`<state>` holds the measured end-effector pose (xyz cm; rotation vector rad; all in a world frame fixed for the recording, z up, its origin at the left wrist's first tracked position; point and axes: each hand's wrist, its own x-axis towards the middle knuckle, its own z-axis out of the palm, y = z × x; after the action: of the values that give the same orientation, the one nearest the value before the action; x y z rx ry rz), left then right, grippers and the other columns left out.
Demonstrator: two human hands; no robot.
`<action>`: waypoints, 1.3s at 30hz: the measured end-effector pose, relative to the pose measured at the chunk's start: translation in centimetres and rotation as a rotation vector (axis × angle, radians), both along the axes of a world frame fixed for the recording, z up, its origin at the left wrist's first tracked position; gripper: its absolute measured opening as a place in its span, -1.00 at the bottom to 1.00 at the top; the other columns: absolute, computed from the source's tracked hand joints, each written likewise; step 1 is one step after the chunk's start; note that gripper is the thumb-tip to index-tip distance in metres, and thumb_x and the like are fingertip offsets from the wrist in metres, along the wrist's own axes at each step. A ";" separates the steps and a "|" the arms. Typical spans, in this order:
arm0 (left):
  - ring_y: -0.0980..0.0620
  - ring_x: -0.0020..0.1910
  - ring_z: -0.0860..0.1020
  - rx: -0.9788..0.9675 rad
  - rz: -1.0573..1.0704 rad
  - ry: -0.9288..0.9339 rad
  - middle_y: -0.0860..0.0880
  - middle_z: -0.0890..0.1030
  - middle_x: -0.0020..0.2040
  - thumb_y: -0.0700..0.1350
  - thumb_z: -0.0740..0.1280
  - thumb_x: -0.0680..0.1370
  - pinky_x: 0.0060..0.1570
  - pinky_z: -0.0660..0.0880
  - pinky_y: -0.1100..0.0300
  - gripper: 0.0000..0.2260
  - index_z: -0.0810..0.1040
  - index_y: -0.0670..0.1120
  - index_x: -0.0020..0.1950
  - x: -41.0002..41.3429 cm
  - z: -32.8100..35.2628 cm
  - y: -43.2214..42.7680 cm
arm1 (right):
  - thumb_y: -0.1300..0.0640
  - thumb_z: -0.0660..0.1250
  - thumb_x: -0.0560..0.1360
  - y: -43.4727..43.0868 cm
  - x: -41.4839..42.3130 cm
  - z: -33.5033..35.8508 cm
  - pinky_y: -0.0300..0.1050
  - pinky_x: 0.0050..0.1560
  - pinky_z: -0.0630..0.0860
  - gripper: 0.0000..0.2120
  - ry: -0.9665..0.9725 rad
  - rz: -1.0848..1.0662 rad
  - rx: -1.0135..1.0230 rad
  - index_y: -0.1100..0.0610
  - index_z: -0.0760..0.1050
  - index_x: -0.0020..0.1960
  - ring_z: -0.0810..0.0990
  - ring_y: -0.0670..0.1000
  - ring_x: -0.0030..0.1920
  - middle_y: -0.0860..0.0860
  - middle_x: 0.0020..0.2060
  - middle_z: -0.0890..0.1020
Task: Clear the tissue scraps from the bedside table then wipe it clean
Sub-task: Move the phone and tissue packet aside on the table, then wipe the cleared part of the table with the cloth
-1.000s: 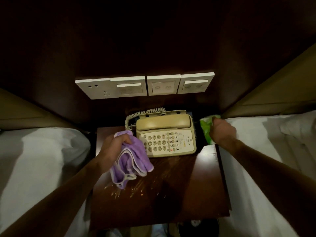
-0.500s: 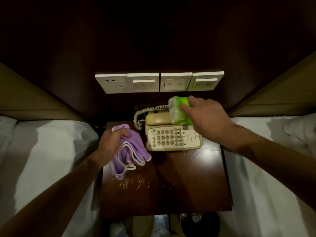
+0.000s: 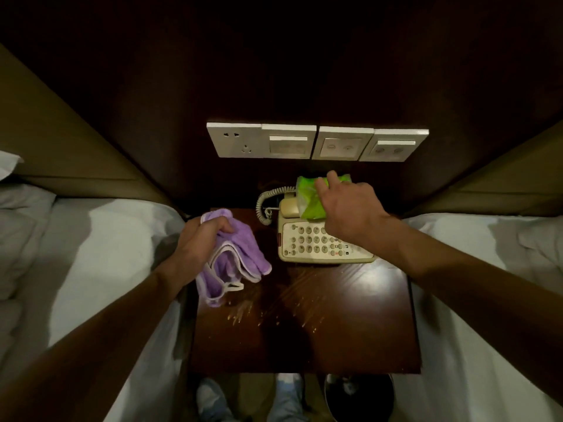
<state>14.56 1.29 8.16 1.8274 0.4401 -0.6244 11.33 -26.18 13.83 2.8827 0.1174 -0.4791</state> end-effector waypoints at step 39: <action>0.17 -0.26 0.51 -0.057 -1.019 -0.249 0.05 0.57 -0.26 0.14 0.34 0.62 -0.21 0.46 0.23 -0.78 0.59 0.07 -0.15 -2.3 6.8 12.2 | -0.27 0.46 0.45 14.3 -7.1 0.4 0.02 -0.34 0.37 -0.63 0.209 -0.037 1.074 -0.03 0.43 -0.18 0.42 -0.03 -0.36 -0.05 -0.34 0.47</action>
<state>12.26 13.45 14.98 1.9680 -0.7289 -1.0381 4.22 -11.87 14.23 3.8494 0.4857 -0.9580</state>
